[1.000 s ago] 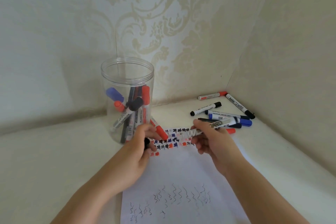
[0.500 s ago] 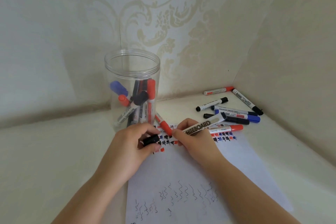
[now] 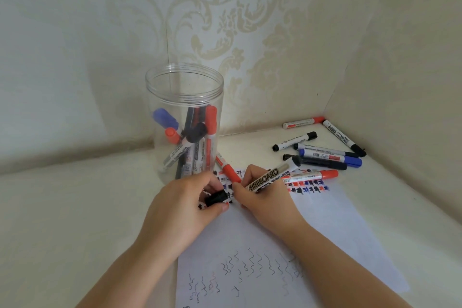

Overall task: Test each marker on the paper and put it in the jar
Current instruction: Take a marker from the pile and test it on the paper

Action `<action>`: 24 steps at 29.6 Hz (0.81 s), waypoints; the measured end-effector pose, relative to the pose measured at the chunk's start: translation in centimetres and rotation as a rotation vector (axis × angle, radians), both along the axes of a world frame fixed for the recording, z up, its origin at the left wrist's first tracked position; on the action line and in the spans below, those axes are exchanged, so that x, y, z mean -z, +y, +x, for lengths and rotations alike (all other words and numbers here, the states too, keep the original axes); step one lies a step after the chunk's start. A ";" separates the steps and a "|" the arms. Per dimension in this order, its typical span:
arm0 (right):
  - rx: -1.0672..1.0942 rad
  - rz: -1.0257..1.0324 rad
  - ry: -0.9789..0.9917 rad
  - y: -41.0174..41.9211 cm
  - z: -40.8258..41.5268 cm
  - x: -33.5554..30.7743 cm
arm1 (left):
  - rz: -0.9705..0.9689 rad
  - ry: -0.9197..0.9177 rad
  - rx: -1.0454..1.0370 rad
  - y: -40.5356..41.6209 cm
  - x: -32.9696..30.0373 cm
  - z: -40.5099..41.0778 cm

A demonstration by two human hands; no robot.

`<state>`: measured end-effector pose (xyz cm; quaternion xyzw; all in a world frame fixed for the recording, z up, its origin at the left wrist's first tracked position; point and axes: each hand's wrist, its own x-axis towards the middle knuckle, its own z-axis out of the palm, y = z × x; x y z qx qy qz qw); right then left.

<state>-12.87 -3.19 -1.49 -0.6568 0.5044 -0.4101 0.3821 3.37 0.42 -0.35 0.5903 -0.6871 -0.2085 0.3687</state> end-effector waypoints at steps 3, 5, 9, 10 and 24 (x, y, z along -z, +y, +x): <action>0.013 0.005 -0.001 -0.1 -0.2 0.1 | 0.003 -0.002 -0.014 0.0 0.0 0.0; -0.002 0.005 0.007 0.0 -0.2 0.1 | 0.001 -0.001 -0.027 0.0 -0.1 0.0; -0.004 -0.007 0.013 0.0 -0.2 0.1 | 0.016 0.008 -0.017 0.0 -0.1 -0.1; 0.006 0.002 0.007 -0.1 -0.3 0.0 | 0.021 0.004 -0.013 0.0 -0.1 -0.1; 0.057 0.098 -0.165 0.5 -0.7 -1.2 | 0.043 -0.001 0.040 -0.3 0.6 0.3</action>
